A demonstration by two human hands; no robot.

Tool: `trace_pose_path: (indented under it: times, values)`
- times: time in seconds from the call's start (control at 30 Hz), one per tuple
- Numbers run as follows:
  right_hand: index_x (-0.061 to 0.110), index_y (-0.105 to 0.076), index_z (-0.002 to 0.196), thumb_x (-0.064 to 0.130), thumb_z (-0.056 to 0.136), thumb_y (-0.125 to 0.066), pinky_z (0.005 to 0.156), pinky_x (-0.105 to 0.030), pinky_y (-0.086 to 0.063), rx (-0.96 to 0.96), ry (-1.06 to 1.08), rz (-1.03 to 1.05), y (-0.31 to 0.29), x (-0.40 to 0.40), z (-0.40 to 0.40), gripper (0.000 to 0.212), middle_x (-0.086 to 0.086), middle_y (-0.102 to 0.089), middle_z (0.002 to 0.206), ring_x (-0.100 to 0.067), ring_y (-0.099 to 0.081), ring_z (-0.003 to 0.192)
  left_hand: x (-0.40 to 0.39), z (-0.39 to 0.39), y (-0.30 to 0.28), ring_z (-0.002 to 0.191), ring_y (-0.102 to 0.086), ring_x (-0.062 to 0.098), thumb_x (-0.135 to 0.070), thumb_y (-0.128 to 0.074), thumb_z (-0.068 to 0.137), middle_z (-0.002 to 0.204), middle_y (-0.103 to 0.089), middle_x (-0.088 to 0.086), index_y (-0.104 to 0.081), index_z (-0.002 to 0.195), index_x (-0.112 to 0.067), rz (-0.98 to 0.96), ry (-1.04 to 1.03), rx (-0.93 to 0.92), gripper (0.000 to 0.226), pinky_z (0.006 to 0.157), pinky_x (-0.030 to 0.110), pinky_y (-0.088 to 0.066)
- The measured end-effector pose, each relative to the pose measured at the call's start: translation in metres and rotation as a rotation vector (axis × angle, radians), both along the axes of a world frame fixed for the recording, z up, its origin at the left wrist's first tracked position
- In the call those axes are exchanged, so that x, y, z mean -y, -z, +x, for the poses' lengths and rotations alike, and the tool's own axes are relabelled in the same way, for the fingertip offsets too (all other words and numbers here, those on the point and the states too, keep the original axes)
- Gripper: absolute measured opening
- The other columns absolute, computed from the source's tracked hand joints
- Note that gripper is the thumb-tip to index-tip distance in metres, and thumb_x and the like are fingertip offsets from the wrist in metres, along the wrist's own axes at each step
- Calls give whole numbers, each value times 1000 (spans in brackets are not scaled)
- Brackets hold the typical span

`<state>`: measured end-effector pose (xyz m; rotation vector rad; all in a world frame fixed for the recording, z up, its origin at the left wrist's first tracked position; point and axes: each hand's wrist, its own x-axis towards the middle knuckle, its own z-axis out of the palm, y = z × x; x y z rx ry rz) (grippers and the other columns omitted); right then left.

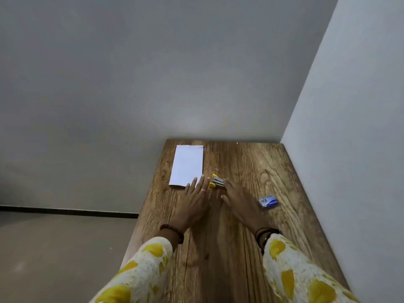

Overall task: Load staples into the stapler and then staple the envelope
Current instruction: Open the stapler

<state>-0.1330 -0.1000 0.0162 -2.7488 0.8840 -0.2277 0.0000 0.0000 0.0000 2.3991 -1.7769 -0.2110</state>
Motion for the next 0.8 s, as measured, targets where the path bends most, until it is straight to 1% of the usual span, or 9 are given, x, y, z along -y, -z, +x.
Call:
trace_pose_path:
  times: [0.2,0.33,0.43,0.5,0.53,0.6,0.67,0.73,0.8]
  values:
    - [9,-47,127,23,92,-52,89,-41,-47,107,119,93,11,21,22,38,-10,-53,127,-29,-54,112,16,11,9,144,-3,24,-26,-26,99,154,-23,5,-27,141,-14,-70,-43,-28,44,114,42,10]
    - [13,-59,114,25,85,-61,78,-37,-48,162,192,136,16,19,18,31,-10,-60,114,-29,-59,98,3,1,20,144,-3,20,-24,-34,97,152,-29,2,-35,138,-18,-198,-112,-132,41,112,35,15]
    - [12,-66,107,24,81,-67,75,-33,-46,266,273,302,17,-3,6,29,-8,-66,107,-25,-61,94,-19,-26,18,144,-3,16,-26,-36,96,152,-27,0,-37,137,-22,-283,-202,-249,42,110,29,17]
    - [8,-68,105,18,80,-69,72,-26,-48,418,342,517,8,-27,-10,27,-7,-69,100,-22,-64,92,-39,-55,7,143,-10,14,-34,-34,93,149,-33,0,-40,136,-22,-387,-271,-439,45,108,22,21]
    - [8,-68,104,15,80,-69,70,-18,-49,522,376,665,1,-41,-19,25,-4,-70,96,-19,-65,90,-49,-70,0,142,-16,13,-36,-35,92,145,-39,-1,-43,133,-23,-459,-313,-588,44,111,21,18]
    - [12,-66,101,10,81,-67,64,-8,-48,730,423,966,-16,-70,-42,20,1,-70,89,-12,-67,82,-70,-98,-23,131,-39,6,-31,-43,95,134,-52,-6,-49,126,-29,-574,-427,-975,31,117,30,-16]
    - [15,-64,99,12,83,-65,64,-15,-53,866,426,1156,-30,-97,-67,17,1,-74,88,-13,-70,79,-87,-118,-47,110,-57,1,-23,-45,94,117,-64,-11,-56,116,-30,-606,-456,-1361,26,97,27,-47]
    - [15,-65,99,14,85,-62,63,-19,-54,929,406,1211,-43,-119,-89,14,-1,-76,83,-15,-71,79,-99,-134,-63,102,-65,9,-22,-45,92,106,-71,-8,-62,111,-28,-555,-427,-1574,26,79,23,-55]
    - [16,-67,94,15,87,-59,63,-19,-54,972,407,1182,-58,-137,-107,11,1,-75,79,-14,-71,77,-109,-151,-77,95,-68,12,-17,-47,92,102,-73,-7,-63,110,-29,-525,-407,-1672,27,72,24,-57]
